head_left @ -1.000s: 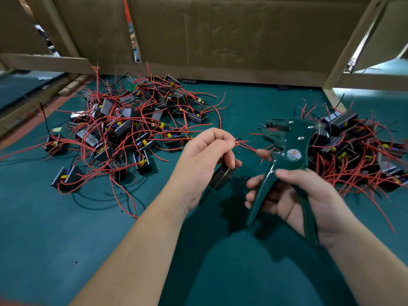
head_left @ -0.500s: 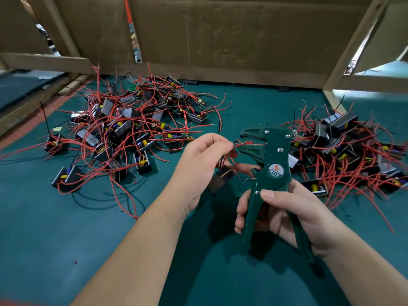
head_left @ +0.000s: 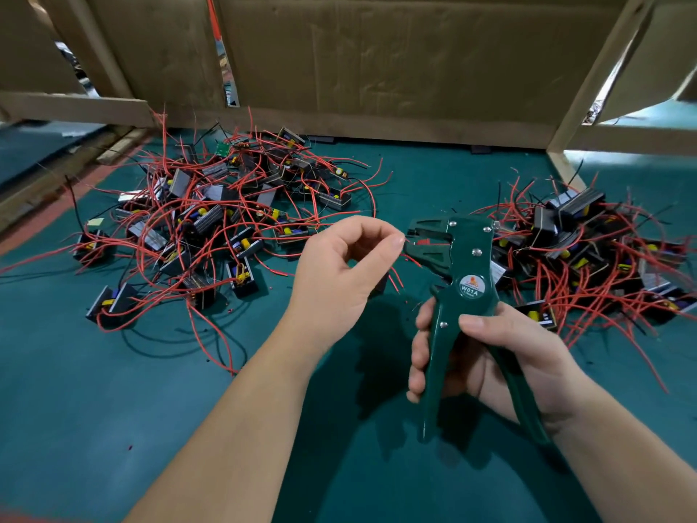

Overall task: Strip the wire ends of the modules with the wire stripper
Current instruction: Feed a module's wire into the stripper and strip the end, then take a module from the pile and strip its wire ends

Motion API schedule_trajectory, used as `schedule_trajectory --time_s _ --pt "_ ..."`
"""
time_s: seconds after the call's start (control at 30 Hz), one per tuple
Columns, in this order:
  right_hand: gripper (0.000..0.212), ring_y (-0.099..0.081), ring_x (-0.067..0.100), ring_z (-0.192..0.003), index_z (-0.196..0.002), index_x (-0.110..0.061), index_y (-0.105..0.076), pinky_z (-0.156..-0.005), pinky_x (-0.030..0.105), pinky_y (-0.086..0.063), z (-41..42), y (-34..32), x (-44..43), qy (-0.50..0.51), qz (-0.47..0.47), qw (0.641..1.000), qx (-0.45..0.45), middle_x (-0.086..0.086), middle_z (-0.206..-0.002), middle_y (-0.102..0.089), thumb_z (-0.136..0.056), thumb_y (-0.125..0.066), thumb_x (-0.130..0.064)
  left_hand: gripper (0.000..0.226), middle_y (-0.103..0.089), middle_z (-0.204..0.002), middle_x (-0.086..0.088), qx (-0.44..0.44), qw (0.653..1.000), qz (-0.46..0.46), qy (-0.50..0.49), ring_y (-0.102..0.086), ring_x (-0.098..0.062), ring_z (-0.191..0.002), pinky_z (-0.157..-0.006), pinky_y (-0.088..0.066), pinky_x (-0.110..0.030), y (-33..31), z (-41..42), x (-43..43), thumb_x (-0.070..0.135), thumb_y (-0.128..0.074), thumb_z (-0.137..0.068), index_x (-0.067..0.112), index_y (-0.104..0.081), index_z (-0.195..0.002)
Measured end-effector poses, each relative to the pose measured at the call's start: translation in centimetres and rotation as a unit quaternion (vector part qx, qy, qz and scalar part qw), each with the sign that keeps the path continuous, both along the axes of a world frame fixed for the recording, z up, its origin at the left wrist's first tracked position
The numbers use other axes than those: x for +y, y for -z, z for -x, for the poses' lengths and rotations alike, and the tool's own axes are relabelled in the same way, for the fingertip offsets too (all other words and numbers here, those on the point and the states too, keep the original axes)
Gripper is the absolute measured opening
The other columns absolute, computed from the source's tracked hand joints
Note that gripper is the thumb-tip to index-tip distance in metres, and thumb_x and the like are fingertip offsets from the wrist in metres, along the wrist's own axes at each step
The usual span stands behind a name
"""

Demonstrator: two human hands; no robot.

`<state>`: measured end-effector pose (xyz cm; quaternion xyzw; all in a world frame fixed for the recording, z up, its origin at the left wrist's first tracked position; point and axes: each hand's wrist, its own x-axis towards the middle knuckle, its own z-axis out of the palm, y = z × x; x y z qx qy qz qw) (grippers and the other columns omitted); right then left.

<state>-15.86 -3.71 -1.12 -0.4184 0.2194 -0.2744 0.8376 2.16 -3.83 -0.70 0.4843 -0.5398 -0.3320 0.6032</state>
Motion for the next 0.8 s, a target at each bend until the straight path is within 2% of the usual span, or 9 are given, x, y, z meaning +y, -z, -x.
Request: schedule_trajectory --time_s 0.1,0.2,0.37,0.63,0.8 --pt "0.046 -0.062 0.04 -0.068 -0.093 -0.001 -0.064 -0.067 0.051 -0.052 0.1 0.0 0.1 -0.008 0.004 1.0 0.008 0.027 -0.078 -0.06 -0.063 -0.084 -0.029 0.013 -0.06 -0.06 0.019 -0.102 0.993 0.043 -0.033 -0.051 -0.004 -0.057 -0.064 -0.043 -0.02 0.0 -0.7 0.0 0.019 -0.066 -0.085 0.029 -0.064 -0.078" --pt "0.045 -0.061 0.039 -0.065 -0.09 -0.003 -0.064 -0.065 0.051 -0.052 0.1 0.2 0.1 -0.001 0.013 1.0 0.028 0.026 -0.075 -0.059 -0.066 -0.083 -0.036 0.016 -0.059 -0.063 0.014 -0.133 0.987 0.074 -0.049 -0.053 -0.005 -0.06 -0.068 -0.043 -0.019 -0.1 -0.9 0.1 0.014 -0.068 -0.087 0.028 -0.065 -0.08" --pt "0.049 -0.061 0.039 -0.062 -0.087 -0.004 -0.064 -0.063 0.05 -0.052 0.2 0.3 0.1 0.011 0.019 0.999 0.041 0.025 -0.072 -0.06 -0.068 -0.08 -0.047 0.014 -0.057 -0.063 0.012 -0.15 0.984 0.085 -0.053 -0.053 -0.002 -0.061 -0.068 -0.04 -0.013 0.0 -0.9 0.1 0.011 -0.069 -0.086 0.023 -0.067 -0.081" --pt "0.052 -0.062 0.037 -0.063 -0.088 -0.005 -0.065 -0.065 0.049 -0.053 0.1 0.4 0.0 -0.008 0.015 0.999 0.037 0.024 -0.073 -0.06 -0.069 -0.077 -0.052 0.016 -0.055 -0.061 0.011 -0.137 0.987 0.077 -0.035 -0.052 -0.004 -0.057 -0.064 -0.043 -0.022 -0.2 -1.4 -0.1 0.012 -0.07 -0.083 0.027 -0.067 -0.079" --pt "0.055 -0.062 0.036 -0.061 -0.086 -0.005 -0.064 -0.064 0.049 -0.053 0.1 0.6 0.1 -0.007 0.016 0.999 0.051 0.024 -0.072 -0.06 -0.068 -0.077 -0.056 0.013 -0.055 -0.056 0.013 -0.135 0.988 0.071 -0.035 -0.052 -0.003 -0.054 -0.063 -0.041 -0.019 -0.1 -1.6 -0.1 0.017 -0.069 -0.079 0.029 -0.067 -0.076"
